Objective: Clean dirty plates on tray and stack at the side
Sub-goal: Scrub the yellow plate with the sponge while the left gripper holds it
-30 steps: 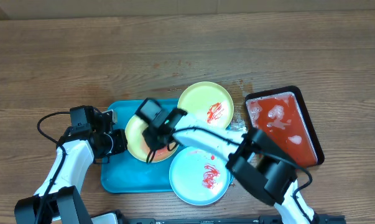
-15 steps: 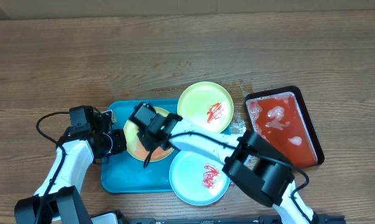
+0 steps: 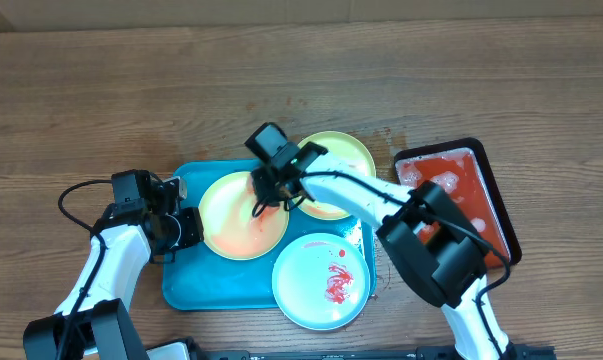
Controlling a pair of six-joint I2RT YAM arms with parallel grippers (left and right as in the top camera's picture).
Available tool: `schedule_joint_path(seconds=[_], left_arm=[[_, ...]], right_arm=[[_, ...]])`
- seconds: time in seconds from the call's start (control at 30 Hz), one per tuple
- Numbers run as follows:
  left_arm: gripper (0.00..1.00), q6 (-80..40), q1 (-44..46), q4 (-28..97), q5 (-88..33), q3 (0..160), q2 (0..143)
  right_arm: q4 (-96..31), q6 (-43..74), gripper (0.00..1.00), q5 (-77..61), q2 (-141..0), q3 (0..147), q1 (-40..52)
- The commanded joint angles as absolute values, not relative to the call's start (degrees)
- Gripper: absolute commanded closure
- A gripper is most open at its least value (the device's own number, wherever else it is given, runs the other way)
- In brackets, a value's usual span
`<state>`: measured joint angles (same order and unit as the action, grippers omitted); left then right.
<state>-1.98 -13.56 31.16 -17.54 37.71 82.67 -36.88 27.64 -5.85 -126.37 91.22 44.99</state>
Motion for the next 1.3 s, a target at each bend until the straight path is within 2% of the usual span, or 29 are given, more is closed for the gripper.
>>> schedule_joint_path(seconds=[0.0, 0.17, 0.53, 1.03, 1.17, 1.27], left_arm=[[0.95, -2.81, -13.82, 31.88, -16.08, 37.54, 82.87], [0.95, -2.81, -13.82, 31.88, -16.1, 37.54, 82.87], [0.95, -3.05, -13.82, 32.03, -16.14, 37.54, 82.87], [0.96, -3.44, -13.82, 32.08, -16.12, 37.54, 82.87], [0.96, -3.44, -13.82, 32.08, -16.12, 37.54, 82.87], [0.96, -3.44, -13.82, 31.99, -16.12, 37.54, 82.87]], right_arm=[[-42.98, 28.36, 0.96, -11.44, -129.95, 88.58, 43.53], [-43.81, 27.92, 0.96, -26.04, -129.99, 88.58, 45.1], [-36.32, 30.28, 0.96, -38.09, -134.61, 88.58, 49.5], [-23.35, 37.6, 0.96, -26.28, -134.74, 88.64, 39.0], [-26.57, 37.65, 0.96, -17.91, -134.74, 88.64, 38.06], [-29.8, 35.92, 0.96, -17.67, -134.74, 88.64, 37.95]])
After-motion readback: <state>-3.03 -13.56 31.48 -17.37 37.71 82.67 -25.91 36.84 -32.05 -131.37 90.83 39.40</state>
